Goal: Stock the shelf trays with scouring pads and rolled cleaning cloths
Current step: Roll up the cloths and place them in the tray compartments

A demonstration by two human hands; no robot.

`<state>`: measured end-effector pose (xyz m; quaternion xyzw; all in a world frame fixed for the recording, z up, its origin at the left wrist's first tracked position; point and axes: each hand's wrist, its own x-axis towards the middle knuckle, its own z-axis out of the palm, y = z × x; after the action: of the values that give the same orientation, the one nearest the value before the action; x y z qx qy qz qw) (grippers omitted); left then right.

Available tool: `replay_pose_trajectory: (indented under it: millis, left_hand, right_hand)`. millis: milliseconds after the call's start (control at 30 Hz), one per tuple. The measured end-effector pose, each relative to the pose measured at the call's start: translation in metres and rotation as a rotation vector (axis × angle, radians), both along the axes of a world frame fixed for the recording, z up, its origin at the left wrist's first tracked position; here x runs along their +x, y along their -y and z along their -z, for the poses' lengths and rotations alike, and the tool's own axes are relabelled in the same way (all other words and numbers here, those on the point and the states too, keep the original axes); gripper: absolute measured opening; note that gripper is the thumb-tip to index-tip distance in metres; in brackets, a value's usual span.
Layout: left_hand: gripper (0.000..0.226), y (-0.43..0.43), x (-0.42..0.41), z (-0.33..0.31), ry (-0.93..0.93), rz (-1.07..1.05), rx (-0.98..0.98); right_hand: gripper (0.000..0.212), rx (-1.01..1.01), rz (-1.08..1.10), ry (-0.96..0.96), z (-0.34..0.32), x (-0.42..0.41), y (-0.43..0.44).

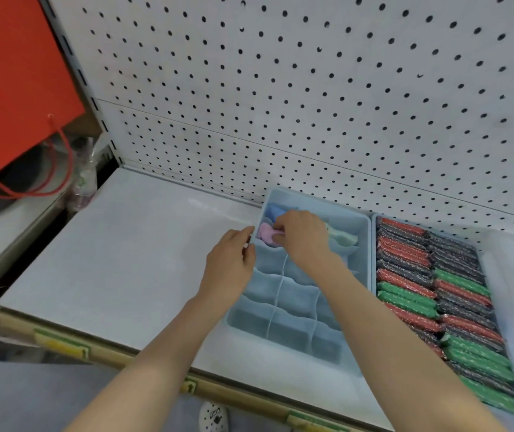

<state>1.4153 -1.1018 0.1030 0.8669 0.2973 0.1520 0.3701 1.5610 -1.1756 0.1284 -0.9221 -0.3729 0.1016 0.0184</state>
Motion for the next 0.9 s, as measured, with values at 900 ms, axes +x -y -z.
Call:
replay_pose_trajectory:
  millis: [900]
  left_hand:
    - [0.028, 0.168, 0.085, -0.064, 0.197, 0.432, 0.185]
  right_hand:
    - [0.027, 0.410, 0.729, 0.176, -0.069, 0.036, 0.414]
